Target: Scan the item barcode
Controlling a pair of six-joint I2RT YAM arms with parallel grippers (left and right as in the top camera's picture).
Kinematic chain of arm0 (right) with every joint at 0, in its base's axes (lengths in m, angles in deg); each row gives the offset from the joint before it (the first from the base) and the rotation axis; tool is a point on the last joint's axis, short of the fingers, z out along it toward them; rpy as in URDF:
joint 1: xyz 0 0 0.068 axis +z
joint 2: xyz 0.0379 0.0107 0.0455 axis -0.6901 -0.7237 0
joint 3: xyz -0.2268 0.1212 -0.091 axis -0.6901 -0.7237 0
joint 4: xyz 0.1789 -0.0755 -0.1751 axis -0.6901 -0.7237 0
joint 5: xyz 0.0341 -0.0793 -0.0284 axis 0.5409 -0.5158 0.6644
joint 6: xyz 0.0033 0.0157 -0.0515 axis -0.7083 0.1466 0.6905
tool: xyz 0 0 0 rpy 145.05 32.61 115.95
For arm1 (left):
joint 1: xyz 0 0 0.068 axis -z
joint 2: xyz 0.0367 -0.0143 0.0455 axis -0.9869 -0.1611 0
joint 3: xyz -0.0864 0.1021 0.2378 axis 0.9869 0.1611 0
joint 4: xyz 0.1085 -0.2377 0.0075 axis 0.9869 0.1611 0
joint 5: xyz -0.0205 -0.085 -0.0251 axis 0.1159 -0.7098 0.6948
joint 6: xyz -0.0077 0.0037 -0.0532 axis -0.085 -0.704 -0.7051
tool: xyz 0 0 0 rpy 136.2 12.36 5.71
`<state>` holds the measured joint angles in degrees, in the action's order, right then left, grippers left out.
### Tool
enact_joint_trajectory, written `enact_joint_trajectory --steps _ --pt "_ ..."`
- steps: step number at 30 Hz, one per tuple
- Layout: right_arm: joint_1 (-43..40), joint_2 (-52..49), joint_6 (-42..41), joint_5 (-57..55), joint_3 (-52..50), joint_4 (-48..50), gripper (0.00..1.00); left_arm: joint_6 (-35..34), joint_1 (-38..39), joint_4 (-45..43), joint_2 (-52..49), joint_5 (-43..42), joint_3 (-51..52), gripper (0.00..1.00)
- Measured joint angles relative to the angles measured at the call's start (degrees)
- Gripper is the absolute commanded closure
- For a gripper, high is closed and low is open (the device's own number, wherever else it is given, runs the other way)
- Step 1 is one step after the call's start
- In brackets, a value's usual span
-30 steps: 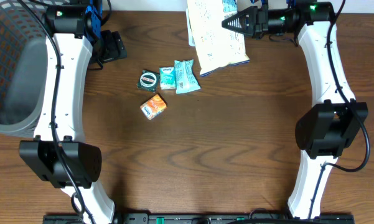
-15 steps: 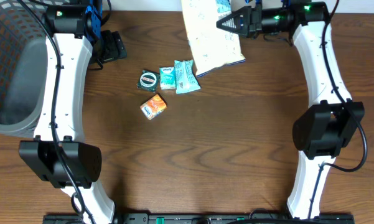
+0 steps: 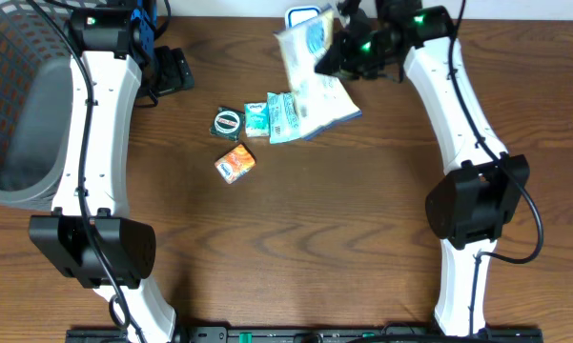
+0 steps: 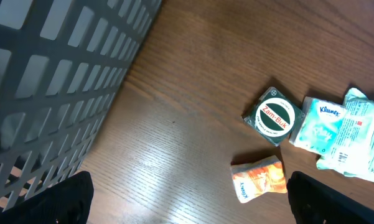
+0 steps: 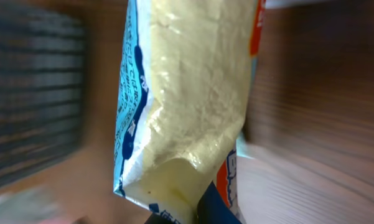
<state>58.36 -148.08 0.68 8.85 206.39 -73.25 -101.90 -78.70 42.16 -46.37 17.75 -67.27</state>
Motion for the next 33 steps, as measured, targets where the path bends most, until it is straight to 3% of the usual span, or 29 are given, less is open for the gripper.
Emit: enact_joint_trajectory --steps 8,14,20,24,25,27,28,30,33 --pt "0.1 0.0 -1.4 -38.7 -0.4 -7.4 0.99 0.0 0.0 0.0 0.0 0.0 0.0 0.02" --pt "0.1 0.0 -2.1 -56.8 -3.2 -3.9 0.99 0.0 0.0 0.0 0.0 0.0 0.0 0.02" --pt "1.3 0.0 -2.1 -68.4 -11.9 1.2 0.99 0.0 0.0 0.0 0.0 0.0 0.0 0.02" --pt "1.9 -0.1 -1.5 -69.4 -17.3 4.2 0.99 0.0 0.0 0.0 0.0 0.0 0.0 0.02" --pt "2.0 -0.1 -0.9 -68.3 -18.4 4.7 0.97 0.0 0.0 0.0 0.0 0.0 0.0 0.02" --pt "2.2 -0.1 -0.1 -65.4 -19.8 5.0 0.81 0.0 0.0 0.0 0.0 0.0 0.0 0.02" --pt "2.4 -0.1 0.3 -63.5 -20.3 5.0 0.69 0.0 0.0 0.0 0.0 0.0 0.0 0.02" --pt "3.0 -0.1 0.7 -58.3 -20.6 5.1 0.32 0.0 0.0 0.0 0.0 0.0 0.0 0.02" --pt "4.0 -0.1 1.4 -50.6 -20.1 4.9 0.27 0.0 0.0 0.0 0.0 0.0 0.0 0.02"
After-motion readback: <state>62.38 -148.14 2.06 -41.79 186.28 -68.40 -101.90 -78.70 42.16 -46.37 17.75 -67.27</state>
